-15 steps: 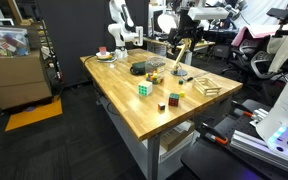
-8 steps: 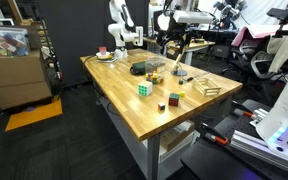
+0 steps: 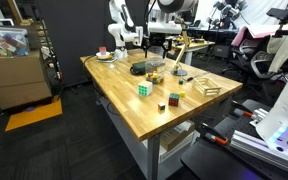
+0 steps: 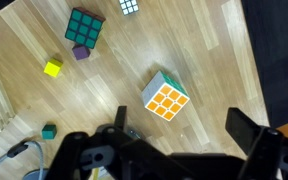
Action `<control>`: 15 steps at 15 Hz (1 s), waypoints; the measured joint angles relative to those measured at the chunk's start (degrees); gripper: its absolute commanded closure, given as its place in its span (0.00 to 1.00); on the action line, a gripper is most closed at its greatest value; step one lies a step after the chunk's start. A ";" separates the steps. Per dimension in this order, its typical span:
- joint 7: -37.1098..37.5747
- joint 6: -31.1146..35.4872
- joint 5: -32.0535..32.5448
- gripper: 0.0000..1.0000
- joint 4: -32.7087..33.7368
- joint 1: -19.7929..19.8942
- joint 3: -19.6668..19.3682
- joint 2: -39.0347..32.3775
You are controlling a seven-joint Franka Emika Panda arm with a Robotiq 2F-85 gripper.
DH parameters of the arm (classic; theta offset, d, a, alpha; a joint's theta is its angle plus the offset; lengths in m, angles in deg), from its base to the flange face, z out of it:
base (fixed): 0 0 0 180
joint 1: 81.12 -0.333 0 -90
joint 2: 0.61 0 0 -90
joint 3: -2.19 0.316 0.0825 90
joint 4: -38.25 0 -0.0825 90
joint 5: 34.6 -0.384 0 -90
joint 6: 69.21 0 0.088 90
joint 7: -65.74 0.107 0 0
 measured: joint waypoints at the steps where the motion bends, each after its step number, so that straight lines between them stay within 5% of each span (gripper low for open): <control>1: 0.17 0.00 0.01 0.00 0.31 -0.04 -0.04 -0.28; 9: 2.93 0.53 0.08 0.00 0.64 -1.23 -2.09 -1.65; 15: 13.67 2.19 -0.34 0.00 10.80 -4.08 -7.54 -16.10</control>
